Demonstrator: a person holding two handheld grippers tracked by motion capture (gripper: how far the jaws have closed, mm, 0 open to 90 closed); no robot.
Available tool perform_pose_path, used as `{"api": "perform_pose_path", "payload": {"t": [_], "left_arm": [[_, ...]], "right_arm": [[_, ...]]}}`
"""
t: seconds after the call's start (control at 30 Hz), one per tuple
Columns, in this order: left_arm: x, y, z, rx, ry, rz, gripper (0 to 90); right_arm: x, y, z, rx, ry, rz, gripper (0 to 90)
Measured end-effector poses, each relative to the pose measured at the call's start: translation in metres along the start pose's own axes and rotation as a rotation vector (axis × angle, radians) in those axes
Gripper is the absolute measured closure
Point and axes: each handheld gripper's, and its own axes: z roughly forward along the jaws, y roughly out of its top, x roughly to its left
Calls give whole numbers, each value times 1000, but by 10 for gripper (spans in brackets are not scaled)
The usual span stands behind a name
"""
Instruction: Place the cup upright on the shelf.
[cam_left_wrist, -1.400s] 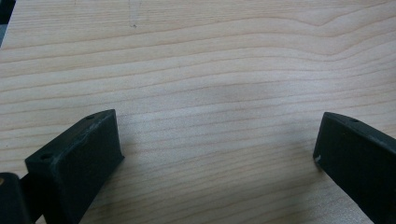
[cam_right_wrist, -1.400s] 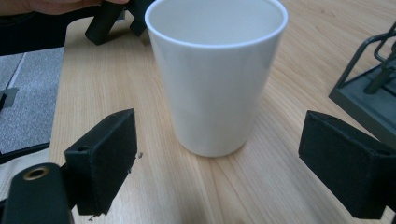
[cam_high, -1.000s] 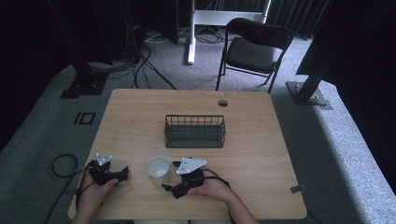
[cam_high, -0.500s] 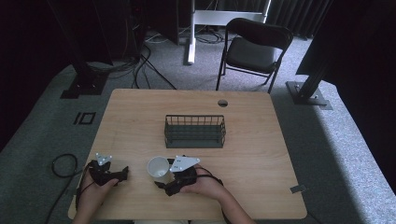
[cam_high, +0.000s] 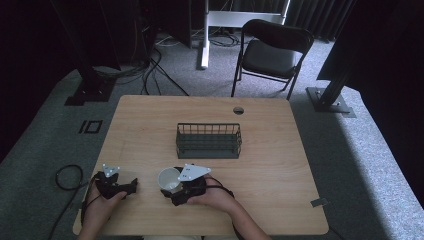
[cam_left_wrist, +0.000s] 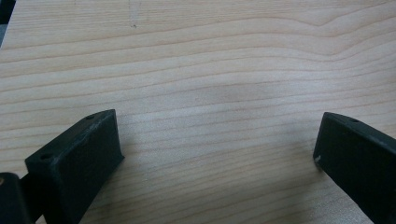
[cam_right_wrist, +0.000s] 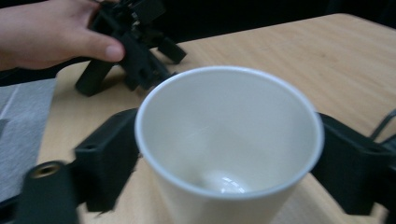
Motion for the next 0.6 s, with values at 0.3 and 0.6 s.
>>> {"api": "perform_pose_path", "payload": {"t": [0.3, 0.6], "left_arm": [[0, 0, 0, 0, 0, -1, 11], [0, 0, 0, 0, 0, -1, 11]], "right_arm": [[-2, 6, -3, 20, 2, 8, 190], [-5, 16, -12, 19, 9, 10, 191]]}}
